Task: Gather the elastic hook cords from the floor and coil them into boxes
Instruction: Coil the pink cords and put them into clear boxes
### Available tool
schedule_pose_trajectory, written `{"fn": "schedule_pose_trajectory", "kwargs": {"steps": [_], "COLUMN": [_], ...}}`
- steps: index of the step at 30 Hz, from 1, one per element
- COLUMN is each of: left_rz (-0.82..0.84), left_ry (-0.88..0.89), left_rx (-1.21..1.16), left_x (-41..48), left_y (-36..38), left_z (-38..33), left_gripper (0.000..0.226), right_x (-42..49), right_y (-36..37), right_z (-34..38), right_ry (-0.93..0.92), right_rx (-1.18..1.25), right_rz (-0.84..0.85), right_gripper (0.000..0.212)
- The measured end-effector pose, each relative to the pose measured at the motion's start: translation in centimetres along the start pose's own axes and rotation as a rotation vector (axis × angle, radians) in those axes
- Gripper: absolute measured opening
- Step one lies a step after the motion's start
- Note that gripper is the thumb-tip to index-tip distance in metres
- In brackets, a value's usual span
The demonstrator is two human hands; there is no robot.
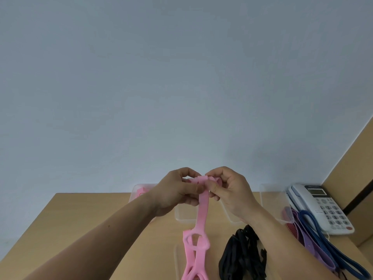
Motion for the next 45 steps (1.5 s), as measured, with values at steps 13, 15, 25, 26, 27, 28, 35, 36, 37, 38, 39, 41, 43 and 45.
{"fn": "schedule_pose_trajectory", "kwargs": {"steps": [13, 15, 25, 26, 27, 28, 35, 36, 37, 38, 39, 41, 43, 45], "left_rz": [-0.062, -0.075, -0.035, -0.031, -0.032, -0.033, -0.018, -0.019, -0.024, -0.032, -0.042, -0.056, -0.060, -0.067], "left_ry": [0.157, 0.193, 0.125, 0.116, 0.111, 0.107, 0.043, 0.037, 0.036, 0.040, 0.050, 0.079, 0.114, 0.153], "left_rx": [-0.048, -0.005, 0.127, 0.136, 0.136, 0.131, -0.040, -0.049, -0.050, -0.049, -0.045, -0.035, -0.029, -0.007], "left_x": [0.0, 0.0, 0.1, 0.0, 0.0, -0.1, -0.2, -0.2, -0.1, -0.1, -0.1, 0.0, 0.0, 0.1], "left_y": [-0.3, -0.4, -0.2, -0.2, -0.2, -0.3, 0.3, 0.3, 0.3, 0.2, 0.2, 0.0, -0.2, -0.3], "left_z": [-0.8, -1.1, -0.4, -0.3, -0.2, -0.2, -0.1, -0.1, -0.1, -0.1, -0.1, -0.1, -0.2, -0.4], "left_gripper": [0.021, 0.022, 0.025, 0.022, 0.023, 0.025, 0.043, 0.037, 0.031, 0.025, 0.020, 0.019, 0.024, 0.025], "right_x": [-0.3, -0.3, 0.0, 0.0, 0.0, 0.0, -0.3, -0.3, -0.3, -0.3, -0.4, -0.5, -0.6, -0.6], "right_y": [0.3, 0.6, -0.2, -0.2, -0.2, -0.2, -0.1, -0.1, 0.0, 0.1, 0.1, 0.2, 0.4, 0.3], "right_z": [-0.6, -0.5, -0.4, -0.4, -0.3, -0.3, -0.3, -0.3, -0.4, -0.4, -0.5, -0.6, -0.7, -1.0], "right_ry": [0.113, 0.136, 0.073, 0.067, 0.062, 0.057, 0.037, 0.036, 0.037, 0.038, 0.039, 0.042, 0.063, 0.110], "right_rx": [0.160, 0.150, 0.084, 0.080, 0.073, 0.065, 0.060, 0.060, 0.062, 0.065, 0.069, 0.087, 0.131, 0.195], "right_rz": [0.044, 0.070, 0.013, 0.015, 0.019, 0.021, 0.031, 0.034, 0.035, 0.035, 0.036, 0.046, 0.059, 0.055], "right_gripper": [0.024, 0.030, 0.007, 0.008, 0.011, 0.014, 0.025, 0.025, 0.025, 0.026, 0.027, 0.028, 0.029, 0.037]}}
Point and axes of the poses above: each hand's wrist, its own x-axis towards the middle knuckle, its own y-axis out of the palm, z = x × y, the point moved 9 cm from there along x, towards the middle knuckle, and after that the axes turned 8 degrees about -x, right-handed, at the moved point
